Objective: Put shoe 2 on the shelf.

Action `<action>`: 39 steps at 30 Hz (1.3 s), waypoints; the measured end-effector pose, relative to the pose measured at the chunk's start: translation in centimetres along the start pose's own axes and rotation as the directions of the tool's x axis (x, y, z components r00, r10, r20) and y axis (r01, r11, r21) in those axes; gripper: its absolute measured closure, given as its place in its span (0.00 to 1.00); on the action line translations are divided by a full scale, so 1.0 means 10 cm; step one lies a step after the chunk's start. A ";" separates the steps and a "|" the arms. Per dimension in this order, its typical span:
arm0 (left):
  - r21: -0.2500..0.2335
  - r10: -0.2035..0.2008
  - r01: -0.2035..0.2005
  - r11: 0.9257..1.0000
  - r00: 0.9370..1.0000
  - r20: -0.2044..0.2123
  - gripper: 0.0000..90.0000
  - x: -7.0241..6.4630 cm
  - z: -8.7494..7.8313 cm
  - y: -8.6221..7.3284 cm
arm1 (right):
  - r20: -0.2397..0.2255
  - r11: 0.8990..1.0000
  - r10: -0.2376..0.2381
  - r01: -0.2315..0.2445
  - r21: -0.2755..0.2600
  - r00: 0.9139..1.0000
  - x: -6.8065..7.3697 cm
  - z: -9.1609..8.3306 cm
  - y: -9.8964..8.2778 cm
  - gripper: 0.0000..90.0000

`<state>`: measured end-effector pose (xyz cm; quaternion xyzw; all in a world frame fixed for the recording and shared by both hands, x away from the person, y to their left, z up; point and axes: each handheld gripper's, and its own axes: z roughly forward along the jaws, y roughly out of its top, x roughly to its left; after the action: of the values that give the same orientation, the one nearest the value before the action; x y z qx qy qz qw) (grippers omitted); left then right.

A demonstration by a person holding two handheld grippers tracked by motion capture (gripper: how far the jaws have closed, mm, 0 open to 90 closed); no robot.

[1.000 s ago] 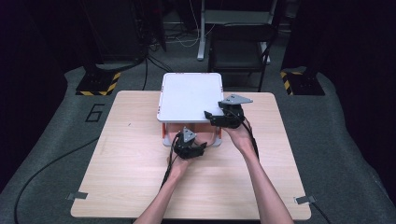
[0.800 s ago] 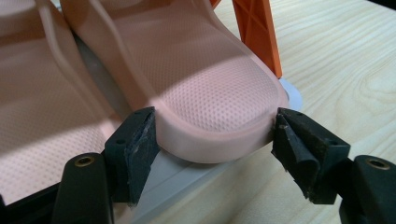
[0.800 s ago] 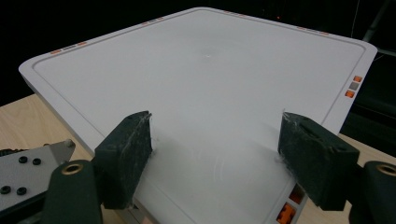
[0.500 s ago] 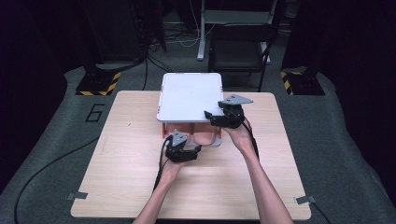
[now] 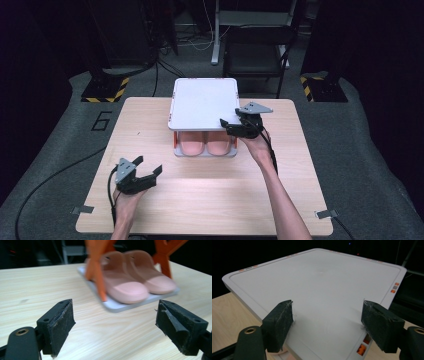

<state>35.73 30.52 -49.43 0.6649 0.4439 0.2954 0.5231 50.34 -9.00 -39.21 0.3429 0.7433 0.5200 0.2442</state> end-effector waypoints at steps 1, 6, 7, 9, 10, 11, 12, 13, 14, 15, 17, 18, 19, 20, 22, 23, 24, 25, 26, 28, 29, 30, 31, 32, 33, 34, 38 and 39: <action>-0.012 0.001 -0.001 1.000 1.000 -0.019 0.16 0.05 -0.05 -0.03 | 0.006 1.000 0.011 -0.011 -0.027 1.000 0.01 -0.03 -0.01 0.27; -0.041 -0.017 0.014 0.999 0.998 -0.068 0.17 0.20 -0.17 -0.10 | 0.009 0.989 0.061 -0.059 -0.134 0.998 0.09 -0.36 -0.13 0.24; -0.046 -0.030 0.026 0.999 0.997 -0.074 0.17 0.22 -0.18 -0.12 | 0.009 0.989 0.061 -0.059 -0.134 0.998 0.09 -0.36 -0.13 0.24; -0.024 -0.054 0.053 0.998 0.995 -0.082 0.17 0.26 -0.20 -0.18 | 0.015 0.987 0.063 -0.060 -0.151 0.998 0.12 -0.58 -0.25 0.20; -0.021 -0.050 0.048 0.999 0.995 -0.084 0.17 0.26 -0.20 -0.18 | 0.016 0.986 0.062 -0.059 -0.156 0.998 0.13 -0.65 -0.29 0.19; -0.022 -0.040 0.038 0.999 0.996 -0.086 0.17 0.27 -0.20 -0.19 | 0.021 0.985 0.060 -0.056 -0.161 0.998 0.13 -0.72 -0.34 0.19; -0.025 -0.039 0.037 0.999 0.995 -0.086 0.17 0.26 -0.21 -0.19 | 0.029 0.986 0.058 -0.052 -0.160 0.998 0.13 -0.79 -0.38 0.18; -0.025 -0.039 0.037 0.999 0.995 -0.086 0.17 0.26 -0.21 -0.19 | 0.029 0.986 0.058 -0.052 -0.160 0.998 0.13 -0.79 -0.38 0.18; -0.025 -0.041 0.039 0.999 0.996 -0.085 0.17 0.26 -0.21 -0.19 | 0.041 0.984 0.060 -0.052 -0.169 0.997 0.11 -0.93 -0.48 0.17; -0.029 -0.037 0.034 0.999 0.996 -0.087 0.17 0.27 -0.22 -0.19 | 0.041 0.984 0.060 -0.052 -0.169 0.997 0.11 -0.93 -0.48 0.17; -0.029 -0.036 0.034 0.999 0.995 -0.093 0.17 0.26 -0.23 -0.19 | 0.063 0.981 0.089 -0.076 -0.176 0.994 0.08 -1.14 -0.66 0.17; -0.033 -0.036 0.033 0.999 0.994 -0.102 0.17 0.26 -0.23 -0.20 | 0.068 0.980 0.102 -0.088 -0.177 0.993 0.07 -1.19 -0.71 0.17; -0.025 -0.039 0.036 0.999 0.993 -0.112 0.18 0.25 -0.24 -0.21 | 0.074 0.979 0.102 -0.087 -0.182 0.992 0.06 -1.24 -0.77 0.17; -0.026 -0.037 0.034 0.999 0.992 -0.119 0.18 0.25 -0.25 -0.21 | 0.082 0.977 0.103 -0.086 -0.195 0.991 0.05 -1.29 -0.83 0.17; -0.025 -0.031 0.028 0.999 0.991 -0.130 0.18 0.24 -0.26 -0.21 | 0.109 0.974 0.097 -0.072 -0.215 0.989 0.03 -1.38 -0.96 0.17; -0.026 -0.032 0.028 0.999 0.990 -0.135 0.18 0.24 -0.26 -0.21 | 0.120 0.972 0.107 -0.078 -0.223 0.987 0.02 -1.42 -1.03 0.17; -0.032 -0.032 0.028 0.999 0.990 -0.139 0.18 0.24 -0.26 -0.21 | 0.127 0.969 0.121 -0.089 -0.231 0.985 0.01 -1.46 -1.09 0.17; -0.032 -0.032 0.028 0.999 0.990 -0.139 0.18 0.24 -0.26 -0.21 | 0.136 0.967 0.122 -0.087 -0.239 0.983 0.01 -1.49 -1.16 0.17; -0.029 -0.038 0.035 0.999 0.988 -0.147 0.18 0.25 -0.27 -0.21 | 0.149 0.969 0.117 -0.079 -0.235 0.982 0.00 -1.52 -1.23 0.17; -0.034 -0.048 0.043 0.998 0.986 -0.157 0.19 0.24 -0.29 -0.22 | 0.168 0.967 0.120 -0.077 -0.242 0.978 0.02 -1.58 -1.36 0.17; -0.038 -0.049 0.043 0.998 0.986 -0.158 0.19 0.24 -0.29 -0.22 | 0.176 0.969 0.115 -0.072 -0.235 0.978 0.03 -1.62 -1.42 0.17; -0.039 -0.049 0.044 0.998 0.986 -0.158 0.19 0.24 -0.29 -0.22 | 0.186 0.971 0.104 -0.059 -0.234 0.977 0.03 -1.65 -1.48 0.18; -0.039 -0.049 0.044 0.998 0.986 -0.158 0.19 0.24 -0.29 -0.22 | 0.196 0.972 0.099 -0.052 -0.231 0.976 0.03 -1.68 -1.54 0.18; -0.032 -0.046 0.042 0.999 0.987 -0.154 0.19 0.23 -0.28 -0.22 | 0.199 0.971 0.104 -0.056 -0.231 0.974 0.03 -1.70 -1.58 0.18; -0.032 -0.046 0.042 0.999 0.987 -0.154 0.19 0.23 -0.28 -0.22 | 0.199 0.971 0.104 -0.056 -0.231 0.974 0.03 -1.70 -1.58 0.18; -0.028 -0.046 0.043 0.999 0.988 -0.150 0.19 0.22 -0.26 -0.22 | 0.205 0.970 0.111 -0.061 -0.234 0.973 0.01 -1.72 -1.65 0.19; -0.020 -0.033 0.030 0.999 0.990 -0.134 0.20 0.20 -0.23 -0.21 | 0.215 0.972 0.127 -0.078 -0.223 0.968 -0.02 -1.69 -1.68 0.19; -0.014 -0.028 0.026 1.000 0.991 -0.131 0.20 0.20 -0.22 -0.21 | 0.217 0.973 0.120 -0.071 -0.219 0.969 -0.01 -1.69 -1.69 0.19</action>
<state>34.08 33.39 -50.96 0.6347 0.4843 0.3341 0.5009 33.96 -23.07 -49.33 0.4084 0.6337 0.5636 0.3376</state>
